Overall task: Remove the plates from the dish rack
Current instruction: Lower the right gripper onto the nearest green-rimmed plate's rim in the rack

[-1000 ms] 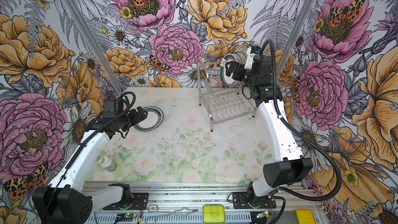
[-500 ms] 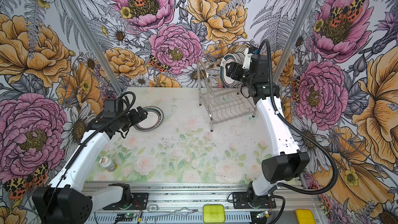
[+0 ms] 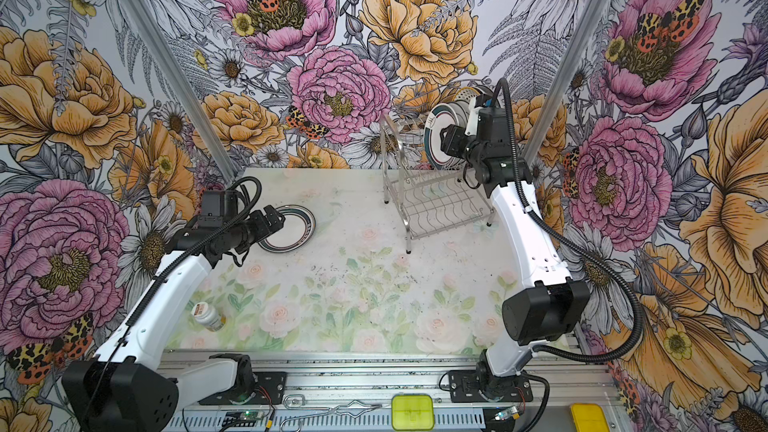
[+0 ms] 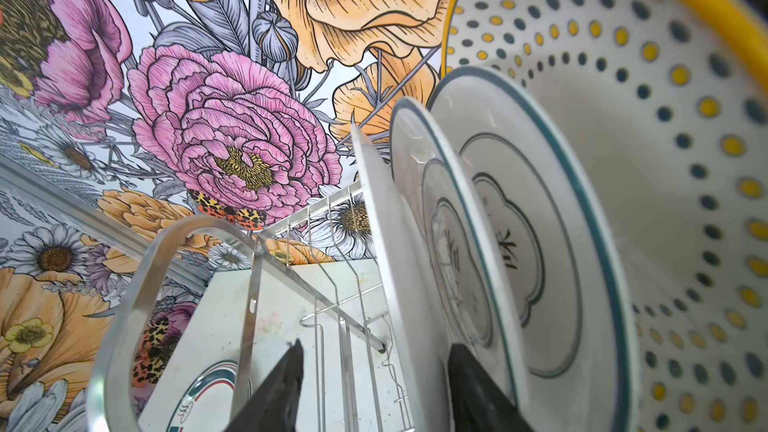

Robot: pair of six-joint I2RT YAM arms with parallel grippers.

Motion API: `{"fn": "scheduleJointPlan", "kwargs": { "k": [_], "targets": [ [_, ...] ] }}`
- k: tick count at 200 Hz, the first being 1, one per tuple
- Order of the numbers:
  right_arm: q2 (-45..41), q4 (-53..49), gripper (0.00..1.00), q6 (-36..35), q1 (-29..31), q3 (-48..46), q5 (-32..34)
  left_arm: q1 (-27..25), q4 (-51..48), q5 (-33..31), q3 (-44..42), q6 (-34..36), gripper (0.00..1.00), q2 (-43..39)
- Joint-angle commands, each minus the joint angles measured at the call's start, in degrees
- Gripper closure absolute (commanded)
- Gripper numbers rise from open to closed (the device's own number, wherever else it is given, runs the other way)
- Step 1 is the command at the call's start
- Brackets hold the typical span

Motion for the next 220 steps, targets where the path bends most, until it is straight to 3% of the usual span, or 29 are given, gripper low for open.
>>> {"fn": "scheduleJointPlan", "kwargs": {
  "k": [1,23,140,220],
  "targets": [
    [0.5,0.1,0.47,-1.5,0.0,0.2,2.4,-0.7,0.0,0.9,-0.8,0.1,0.01,-0.5],
    [0.7,-0.1,0.54,-2.2,0.3,0.1,3.0,-0.9,0.0,1.0,-1.0,0.1,0.01,-0.6],
    [1.9,-1.7,0.65,-4.6,2.9,-0.5,7.7,-1.1,0.0,0.9,-1.7,0.1,0.01,-0.4],
    [1.4,-2.6,0.79,-7.4,4.6,-1.9,12.1,-0.9,0.1,0.9,-2.2,0.3,0.01,-0.9]
  ]
}}
